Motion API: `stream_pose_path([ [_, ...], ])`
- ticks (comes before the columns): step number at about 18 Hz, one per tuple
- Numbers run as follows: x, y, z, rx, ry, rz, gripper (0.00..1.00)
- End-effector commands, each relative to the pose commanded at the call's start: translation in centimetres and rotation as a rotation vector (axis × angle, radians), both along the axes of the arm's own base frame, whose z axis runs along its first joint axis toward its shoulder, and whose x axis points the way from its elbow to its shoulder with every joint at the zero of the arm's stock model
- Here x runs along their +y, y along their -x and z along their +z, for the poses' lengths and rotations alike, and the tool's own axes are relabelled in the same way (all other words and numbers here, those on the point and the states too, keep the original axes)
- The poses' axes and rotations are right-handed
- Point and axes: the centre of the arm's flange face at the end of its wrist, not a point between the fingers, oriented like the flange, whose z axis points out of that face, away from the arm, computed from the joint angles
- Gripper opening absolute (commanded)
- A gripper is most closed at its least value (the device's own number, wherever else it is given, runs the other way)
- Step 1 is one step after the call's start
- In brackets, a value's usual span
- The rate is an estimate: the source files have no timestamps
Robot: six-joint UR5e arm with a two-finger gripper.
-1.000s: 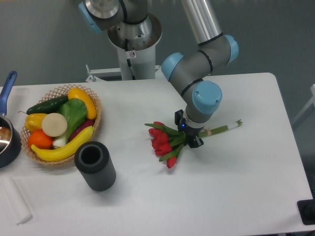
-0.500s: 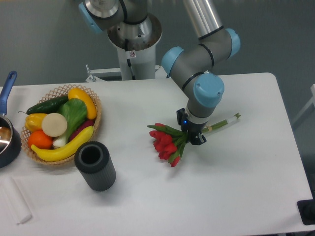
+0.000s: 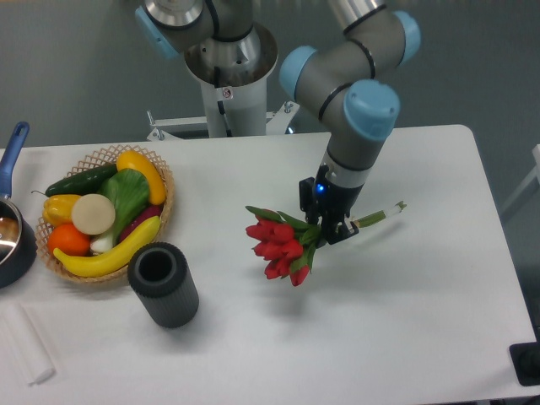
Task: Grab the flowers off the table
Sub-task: 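Lift the gripped tulip bouquet up off the table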
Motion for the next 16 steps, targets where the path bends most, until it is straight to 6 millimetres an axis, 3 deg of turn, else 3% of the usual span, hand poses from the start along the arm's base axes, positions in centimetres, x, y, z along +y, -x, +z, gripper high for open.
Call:
stream_pose_path([
  [4,0.9,-0.1,2.6,-0.08,-0.161,0.029,0.39],
  [9,-0.3,-0.9,3.4,-0.182,-0.274,0.077,0.39],
  [16,-0.7,0.4,5.3,-0.225,-0.383,0.097,0.38],
])
